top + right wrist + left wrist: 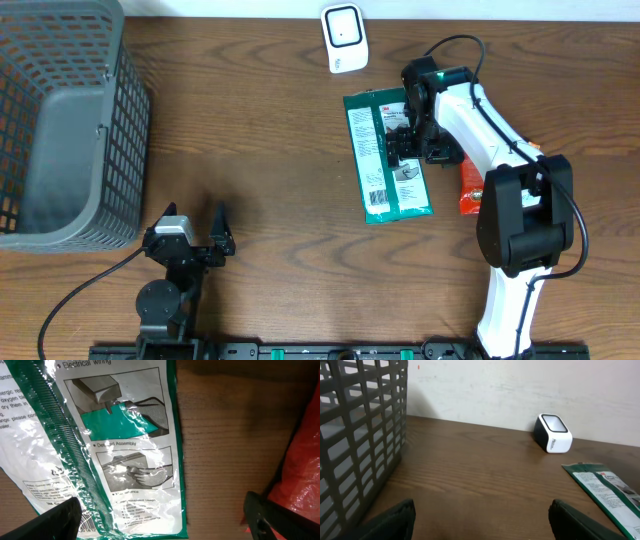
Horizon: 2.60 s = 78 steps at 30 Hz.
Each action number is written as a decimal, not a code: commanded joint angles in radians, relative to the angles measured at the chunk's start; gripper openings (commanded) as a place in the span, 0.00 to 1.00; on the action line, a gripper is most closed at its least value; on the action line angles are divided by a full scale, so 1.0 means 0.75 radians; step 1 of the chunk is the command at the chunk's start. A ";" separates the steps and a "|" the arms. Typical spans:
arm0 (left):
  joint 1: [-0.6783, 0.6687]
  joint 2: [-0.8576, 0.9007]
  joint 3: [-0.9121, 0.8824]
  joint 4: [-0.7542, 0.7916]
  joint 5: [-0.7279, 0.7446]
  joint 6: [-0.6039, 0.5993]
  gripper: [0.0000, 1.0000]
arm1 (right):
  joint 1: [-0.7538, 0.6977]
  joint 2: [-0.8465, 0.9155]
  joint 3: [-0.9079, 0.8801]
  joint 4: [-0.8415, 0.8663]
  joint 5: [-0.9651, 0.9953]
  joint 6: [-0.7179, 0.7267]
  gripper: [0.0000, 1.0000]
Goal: Scan the item barcode
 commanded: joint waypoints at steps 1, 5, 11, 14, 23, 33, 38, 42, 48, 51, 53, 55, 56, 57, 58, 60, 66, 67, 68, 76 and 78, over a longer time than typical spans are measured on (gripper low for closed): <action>0.004 -0.008 -0.012 -0.058 0.019 0.027 0.86 | -0.001 -0.049 0.001 0.000 0.009 -0.003 0.99; 0.004 -0.008 -0.012 -0.058 0.019 0.027 0.86 | -0.001 -0.049 0.001 0.000 0.009 -0.003 0.99; 0.004 -0.008 -0.012 -0.058 0.019 0.027 0.86 | -0.001 -0.049 0.001 0.000 0.009 -0.003 0.99; 0.004 -0.008 -0.012 -0.058 0.019 0.027 0.86 | -0.001 -0.045 0.001 0.000 0.009 -0.003 0.99; 0.004 -0.008 -0.012 -0.058 0.019 0.027 0.86 | 0.026 -0.088 0.001 0.000 0.009 -0.003 0.99; 0.004 -0.008 -0.012 -0.058 0.019 0.027 0.86 | 0.200 -0.444 0.001 0.000 0.009 -0.003 0.99; 0.004 -0.008 -0.012 -0.058 0.019 0.027 0.86 | 0.290 -0.637 0.001 -0.001 0.009 -0.003 0.99; 0.004 -0.008 -0.012 -0.058 0.019 0.027 0.86 | 0.326 -0.776 0.001 -0.001 0.009 -0.003 0.99; 0.004 -0.008 -0.012 -0.058 0.019 0.027 0.86 | 0.328 -0.953 0.001 -0.001 0.009 -0.003 0.99; 0.004 -0.008 -0.012 -0.058 0.019 0.027 0.86 | 0.315 -1.043 0.001 0.001 0.092 -0.019 0.99; 0.004 -0.008 -0.012 -0.058 0.019 0.027 0.86 | 0.288 -1.128 0.000 0.002 0.180 -0.034 0.99; 0.004 -0.008 -0.012 -0.058 0.019 0.027 0.86 | 0.259 -1.194 -0.006 0.002 0.220 -0.035 0.99; 0.004 -0.008 -0.012 -0.058 0.019 0.027 0.86 | 0.241 -1.228 -0.012 0.002 0.228 -0.037 0.99; 0.004 -0.008 -0.012 -0.058 0.019 0.027 0.86 | 0.218 -1.266 -0.021 0.002 0.228 -0.042 0.99; 0.004 -0.008 -0.012 -0.058 0.019 0.027 0.86 | 0.189 -1.311 -0.037 0.004 0.228 -0.045 0.99; 0.004 -0.008 -0.012 -0.058 0.019 0.027 0.86 | 0.130 -1.402 -0.082 0.012 0.226 -0.044 0.99; 0.004 -0.008 -0.012 -0.058 0.019 0.027 0.86 | 0.023 -1.709 -0.341 0.088 0.223 -0.045 0.99; 0.004 -0.008 -0.012 -0.058 0.019 0.027 0.86 | 0.013 -1.781 -0.414 0.107 0.223 -0.049 0.99; 0.004 -0.008 -0.012 -0.058 0.019 0.027 0.86 | 0.004 -1.831 -0.467 0.123 0.223 -0.049 0.99; 0.004 -0.008 -0.012 -0.058 0.019 0.027 0.86 | -0.098 -2.267 -0.962 0.349 0.207 -0.048 0.99; 0.004 -0.008 -0.012 -0.058 0.019 0.027 0.86 | -0.125 -2.389 -1.096 0.441 0.191 -0.048 0.99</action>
